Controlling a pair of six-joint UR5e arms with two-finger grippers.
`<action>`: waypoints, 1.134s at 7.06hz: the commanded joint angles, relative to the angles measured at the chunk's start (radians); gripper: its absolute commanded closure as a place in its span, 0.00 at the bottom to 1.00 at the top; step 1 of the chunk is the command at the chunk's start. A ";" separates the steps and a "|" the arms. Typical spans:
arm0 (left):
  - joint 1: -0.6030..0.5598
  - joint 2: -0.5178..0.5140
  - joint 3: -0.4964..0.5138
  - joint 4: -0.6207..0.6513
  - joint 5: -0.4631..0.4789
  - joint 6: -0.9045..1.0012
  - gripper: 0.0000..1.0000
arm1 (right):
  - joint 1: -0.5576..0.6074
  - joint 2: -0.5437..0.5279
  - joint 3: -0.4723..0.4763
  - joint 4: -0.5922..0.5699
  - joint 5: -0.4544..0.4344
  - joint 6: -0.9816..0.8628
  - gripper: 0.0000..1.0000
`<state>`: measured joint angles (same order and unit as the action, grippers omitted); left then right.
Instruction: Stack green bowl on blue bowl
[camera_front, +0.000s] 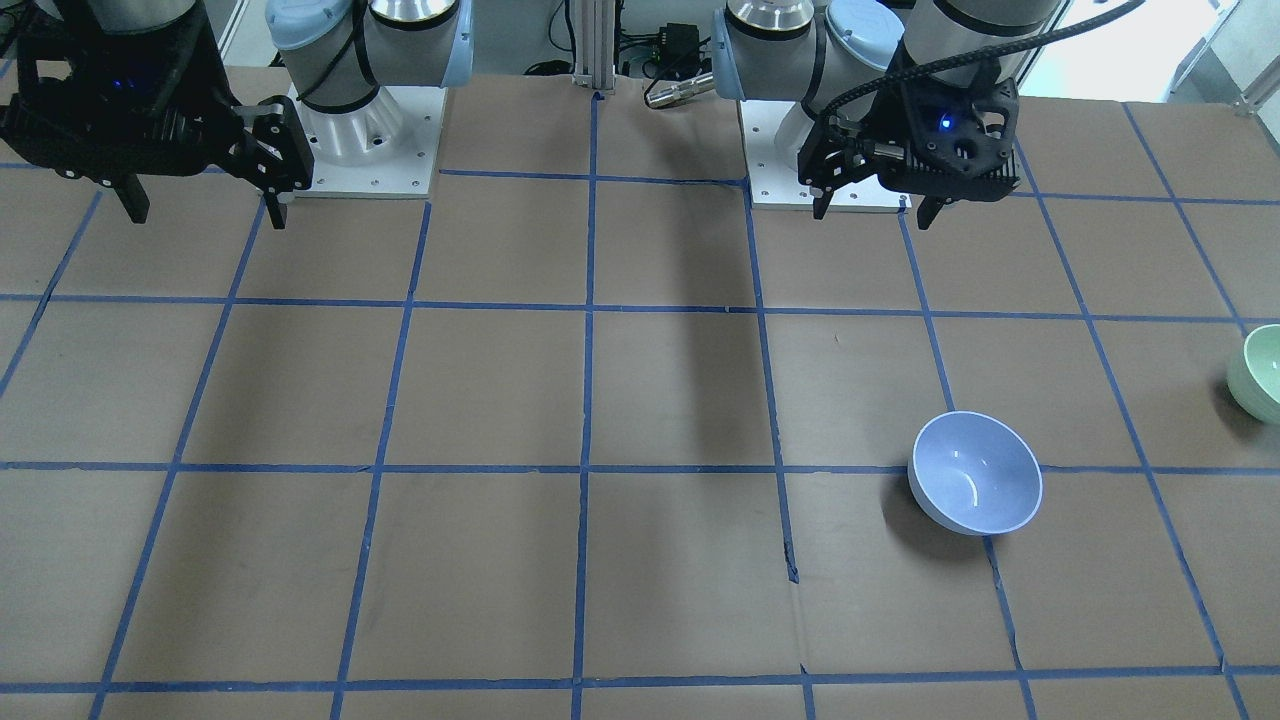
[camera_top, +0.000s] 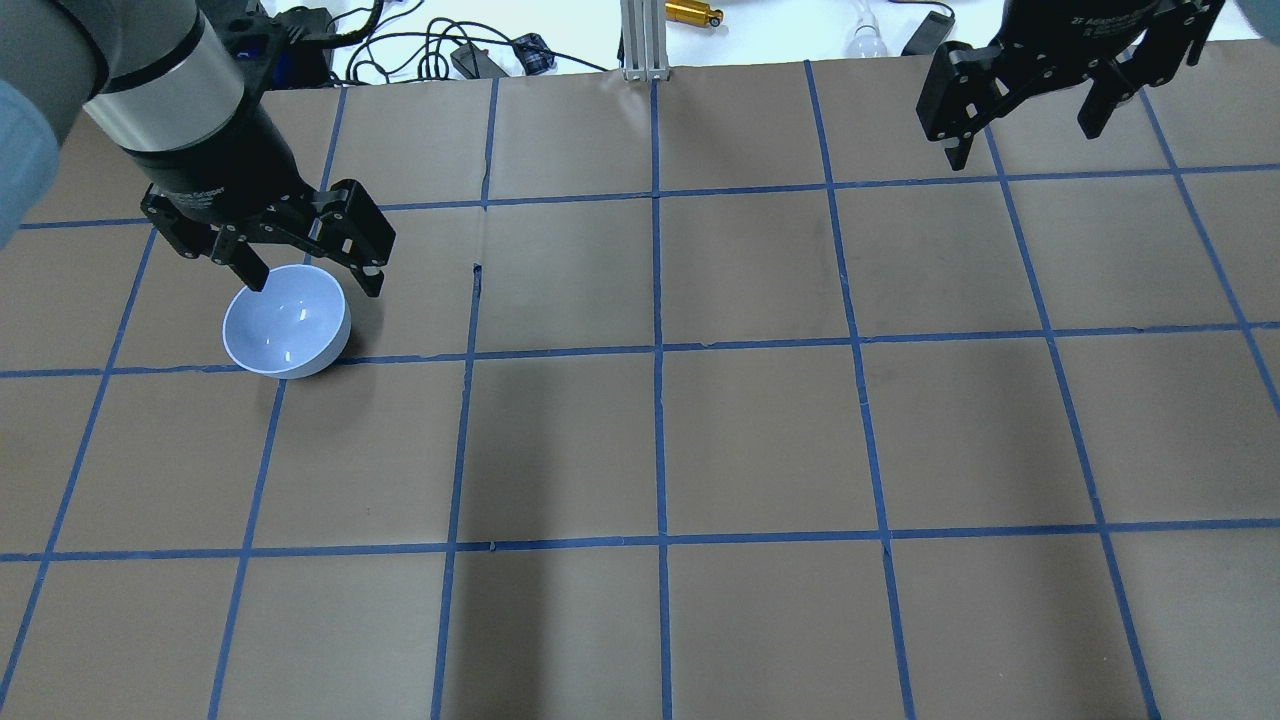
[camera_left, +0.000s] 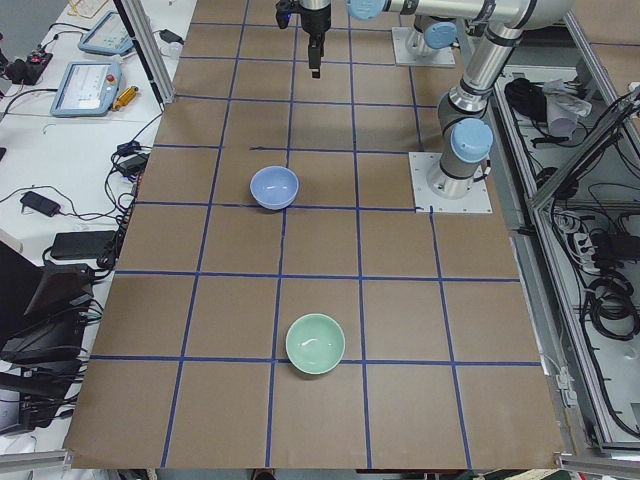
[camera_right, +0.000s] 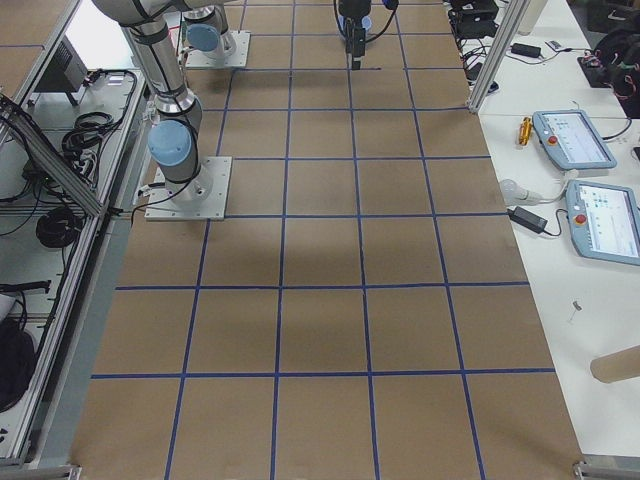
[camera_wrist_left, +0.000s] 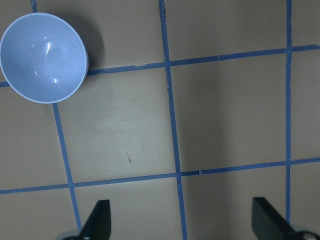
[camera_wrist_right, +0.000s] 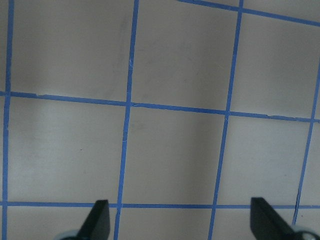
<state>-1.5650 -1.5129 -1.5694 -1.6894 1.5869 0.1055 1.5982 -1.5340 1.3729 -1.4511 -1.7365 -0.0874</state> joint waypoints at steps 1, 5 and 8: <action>-0.001 0.002 -0.001 -0.001 -0.001 0.002 0.00 | 0.000 0.000 0.000 0.000 0.000 0.000 0.00; 0.000 0.008 0.000 0.002 -0.002 0.006 0.00 | 0.000 0.000 0.000 0.000 0.000 0.000 0.00; 0.000 0.011 0.000 0.002 -0.004 0.000 0.00 | -0.001 0.000 0.000 0.000 0.000 0.000 0.00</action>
<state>-1.5647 -1.5018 -1.5693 -1.6875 1.5868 0.1095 1.5975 -1.5340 1.3729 -1.4511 -1.7365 -0.0874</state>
